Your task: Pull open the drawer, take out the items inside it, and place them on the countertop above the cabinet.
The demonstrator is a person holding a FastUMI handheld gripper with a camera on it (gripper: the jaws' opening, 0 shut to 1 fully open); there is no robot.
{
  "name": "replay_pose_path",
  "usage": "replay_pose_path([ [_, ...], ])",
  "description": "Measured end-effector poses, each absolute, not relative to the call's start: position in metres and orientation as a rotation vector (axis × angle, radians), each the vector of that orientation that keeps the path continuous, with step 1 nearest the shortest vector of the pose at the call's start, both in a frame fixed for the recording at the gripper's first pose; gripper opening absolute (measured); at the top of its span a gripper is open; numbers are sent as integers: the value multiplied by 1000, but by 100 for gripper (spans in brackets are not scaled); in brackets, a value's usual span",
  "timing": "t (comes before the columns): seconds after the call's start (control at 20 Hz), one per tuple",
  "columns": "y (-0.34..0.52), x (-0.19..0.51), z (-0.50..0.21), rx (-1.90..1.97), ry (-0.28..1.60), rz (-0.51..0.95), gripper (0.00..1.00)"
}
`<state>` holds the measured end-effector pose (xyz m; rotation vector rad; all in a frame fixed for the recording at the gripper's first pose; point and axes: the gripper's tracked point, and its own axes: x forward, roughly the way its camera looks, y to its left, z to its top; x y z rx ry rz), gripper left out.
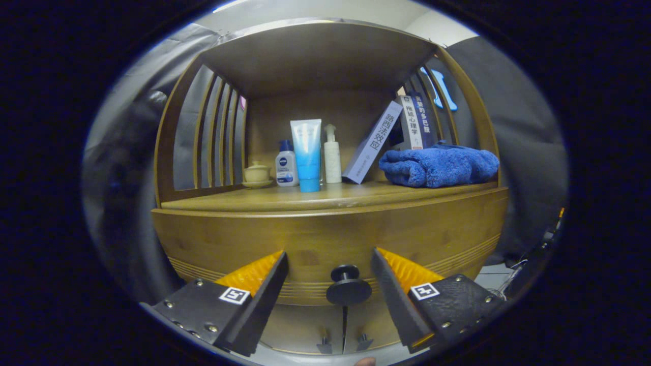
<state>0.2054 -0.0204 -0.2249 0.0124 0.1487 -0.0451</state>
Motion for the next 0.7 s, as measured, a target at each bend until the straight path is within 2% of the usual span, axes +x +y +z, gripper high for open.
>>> replay_pose_path([
  [0.25,-14,201,-228,17,238,-1,99],
  [0.7,-20,115,-198,39,325,-5,99],
])
